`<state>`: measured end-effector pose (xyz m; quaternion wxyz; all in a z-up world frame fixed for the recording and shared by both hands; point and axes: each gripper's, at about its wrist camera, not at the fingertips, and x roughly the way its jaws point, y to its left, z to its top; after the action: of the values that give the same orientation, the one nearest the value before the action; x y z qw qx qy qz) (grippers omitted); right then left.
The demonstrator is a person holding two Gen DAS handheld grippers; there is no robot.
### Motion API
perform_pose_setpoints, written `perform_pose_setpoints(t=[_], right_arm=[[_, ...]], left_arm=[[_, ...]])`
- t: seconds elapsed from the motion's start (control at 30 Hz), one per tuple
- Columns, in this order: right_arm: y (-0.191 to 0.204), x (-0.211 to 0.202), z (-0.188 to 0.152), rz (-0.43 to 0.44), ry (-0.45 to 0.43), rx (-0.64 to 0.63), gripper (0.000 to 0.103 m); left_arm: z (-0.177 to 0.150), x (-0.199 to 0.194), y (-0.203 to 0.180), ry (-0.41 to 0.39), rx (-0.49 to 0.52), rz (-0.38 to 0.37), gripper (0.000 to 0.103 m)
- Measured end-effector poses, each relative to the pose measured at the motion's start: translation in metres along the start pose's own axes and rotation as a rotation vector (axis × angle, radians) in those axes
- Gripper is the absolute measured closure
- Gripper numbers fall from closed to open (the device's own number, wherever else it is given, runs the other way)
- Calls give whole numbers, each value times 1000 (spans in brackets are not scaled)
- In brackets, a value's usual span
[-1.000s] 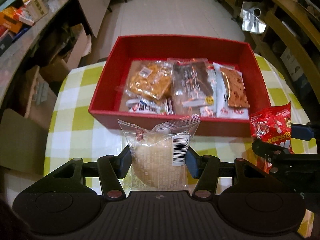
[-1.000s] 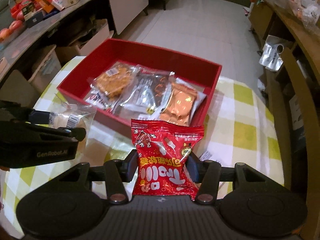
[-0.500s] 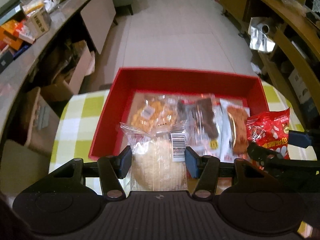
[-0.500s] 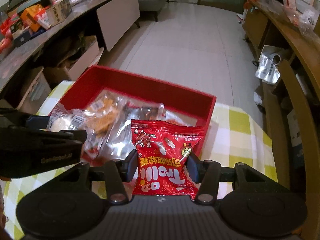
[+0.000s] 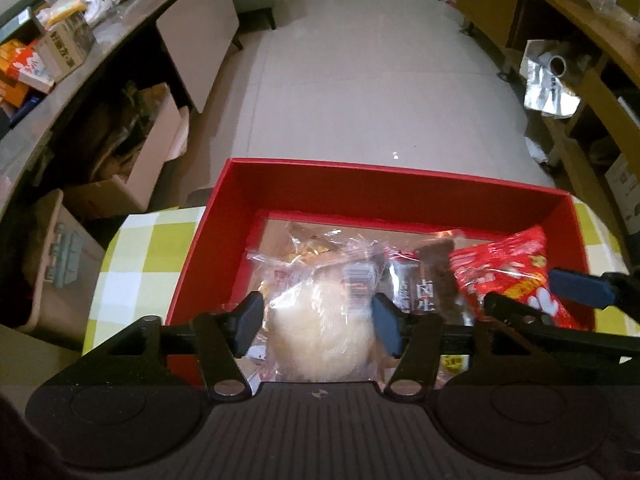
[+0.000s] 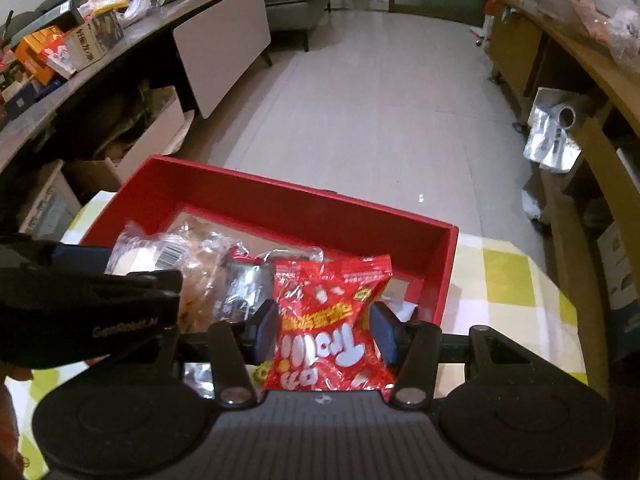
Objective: Organize snacks
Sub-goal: 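Lift both held bags and carry them over the red box, then lower both bags into the box and open both tools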
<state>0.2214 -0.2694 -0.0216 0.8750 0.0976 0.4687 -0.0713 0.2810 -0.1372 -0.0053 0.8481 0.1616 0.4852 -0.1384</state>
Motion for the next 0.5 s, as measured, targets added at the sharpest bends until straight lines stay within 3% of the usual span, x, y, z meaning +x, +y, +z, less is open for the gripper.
perform_pose_setpoints(t=[0.2,0.5], right_arm=[[-8,-10,1,-4,-12,22,42],[-20,-42,-6,-37,-6,16,39]], left_arm=[[1,-13,3,-41,1,15,17],[-14,-42,4,-49,31,-1,16]])
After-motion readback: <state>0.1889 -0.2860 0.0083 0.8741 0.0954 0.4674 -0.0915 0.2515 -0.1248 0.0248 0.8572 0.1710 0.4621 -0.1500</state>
